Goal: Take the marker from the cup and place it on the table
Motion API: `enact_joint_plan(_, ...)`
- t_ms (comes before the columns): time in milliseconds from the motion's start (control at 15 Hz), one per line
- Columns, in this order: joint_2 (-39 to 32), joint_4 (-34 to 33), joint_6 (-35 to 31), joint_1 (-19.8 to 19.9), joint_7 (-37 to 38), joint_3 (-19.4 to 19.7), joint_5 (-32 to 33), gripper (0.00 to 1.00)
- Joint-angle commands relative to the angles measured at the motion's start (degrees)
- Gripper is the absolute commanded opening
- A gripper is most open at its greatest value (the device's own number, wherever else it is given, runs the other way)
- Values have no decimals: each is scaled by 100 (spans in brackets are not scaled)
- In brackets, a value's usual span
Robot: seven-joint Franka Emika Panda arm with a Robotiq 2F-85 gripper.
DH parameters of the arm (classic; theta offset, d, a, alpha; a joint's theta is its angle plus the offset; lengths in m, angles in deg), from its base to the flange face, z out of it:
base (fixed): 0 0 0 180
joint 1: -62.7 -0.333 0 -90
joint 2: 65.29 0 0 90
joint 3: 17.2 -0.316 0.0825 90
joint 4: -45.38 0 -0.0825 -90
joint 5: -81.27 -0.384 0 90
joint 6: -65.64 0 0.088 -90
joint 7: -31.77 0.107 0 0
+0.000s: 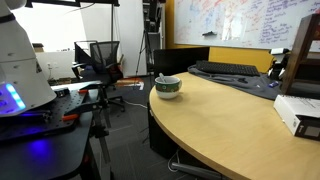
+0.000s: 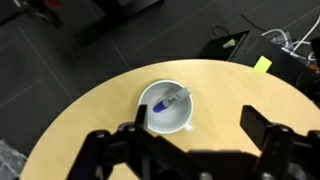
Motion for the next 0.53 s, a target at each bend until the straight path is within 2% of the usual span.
enact_joint_plan(0,-828,-515,75,7,476,219,-480,100)
enact_joint_plan(200,-1214,-513,-90,59,512,446,-1172,100)
enact_joint_plan(467,-1500,-306,-731,139,346,604,-2161,100)
